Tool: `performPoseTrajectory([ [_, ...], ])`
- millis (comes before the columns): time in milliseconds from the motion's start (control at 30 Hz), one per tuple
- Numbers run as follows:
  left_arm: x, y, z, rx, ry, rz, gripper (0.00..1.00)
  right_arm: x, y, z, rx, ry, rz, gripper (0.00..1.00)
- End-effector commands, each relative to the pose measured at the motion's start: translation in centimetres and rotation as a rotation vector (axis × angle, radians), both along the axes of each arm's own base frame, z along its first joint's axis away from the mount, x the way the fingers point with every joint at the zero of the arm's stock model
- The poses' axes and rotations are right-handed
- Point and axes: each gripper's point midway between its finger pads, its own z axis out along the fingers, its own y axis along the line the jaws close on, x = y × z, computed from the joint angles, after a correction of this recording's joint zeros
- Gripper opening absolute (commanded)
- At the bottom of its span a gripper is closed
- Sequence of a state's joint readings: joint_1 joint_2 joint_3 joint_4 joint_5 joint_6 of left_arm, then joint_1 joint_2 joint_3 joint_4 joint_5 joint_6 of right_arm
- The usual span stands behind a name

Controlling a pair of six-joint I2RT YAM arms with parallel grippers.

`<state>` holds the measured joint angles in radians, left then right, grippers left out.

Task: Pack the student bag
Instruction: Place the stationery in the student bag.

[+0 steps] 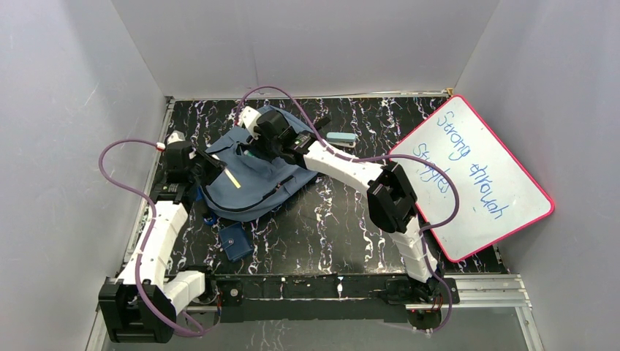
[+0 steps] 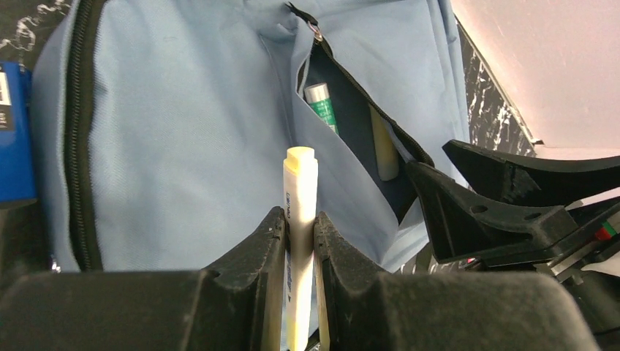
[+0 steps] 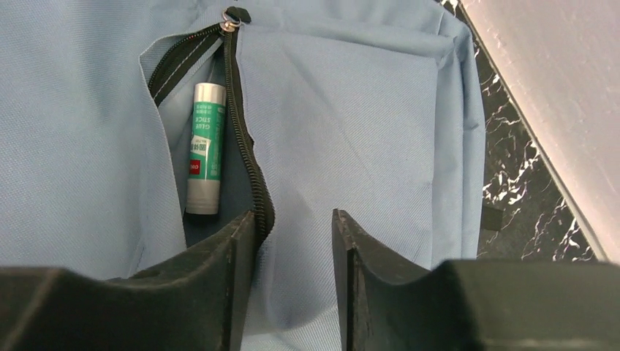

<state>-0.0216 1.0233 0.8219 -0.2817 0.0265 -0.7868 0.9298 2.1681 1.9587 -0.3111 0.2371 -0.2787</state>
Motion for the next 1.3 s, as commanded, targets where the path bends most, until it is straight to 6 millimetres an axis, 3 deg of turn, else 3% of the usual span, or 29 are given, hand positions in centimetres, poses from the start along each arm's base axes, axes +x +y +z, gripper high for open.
performPoseTrajectory([
  [0, 0.9, -1.1, 0.0, -0.071, -0.035, -0.032, 0.00, 1.5, 0.6, 3.4, 0.081, -0.097, -0.031, 0.44],
  [200, 3.4, -2.1, 0.7, -0.157, -0.106, -0.033, 0.00, 0.5, 1.3, 4.3, 0.140, -0.053, -0.005, 0.13],
  [433, 6.1, -2.5, 1.2, -0.303, -0.160, 0.050, 0.00, -0.3, 1.7, 4.7, 0.208, 0.004, -0.022, 0.01],
  [967, 8.8, -1.6, -1.2, -0.401, -0.121, 0.225, 0.00, -1.6, 2.2, 8.1, 0.404, 0.048, -0.042, 0.00],
  [1267, 9.5, -4.8, -2.3, -0.399, -0.087, 0.179, 0.00, -1.8, 2.3, 9.0, 0.457, 0.072, -0.058, 0.00],
])
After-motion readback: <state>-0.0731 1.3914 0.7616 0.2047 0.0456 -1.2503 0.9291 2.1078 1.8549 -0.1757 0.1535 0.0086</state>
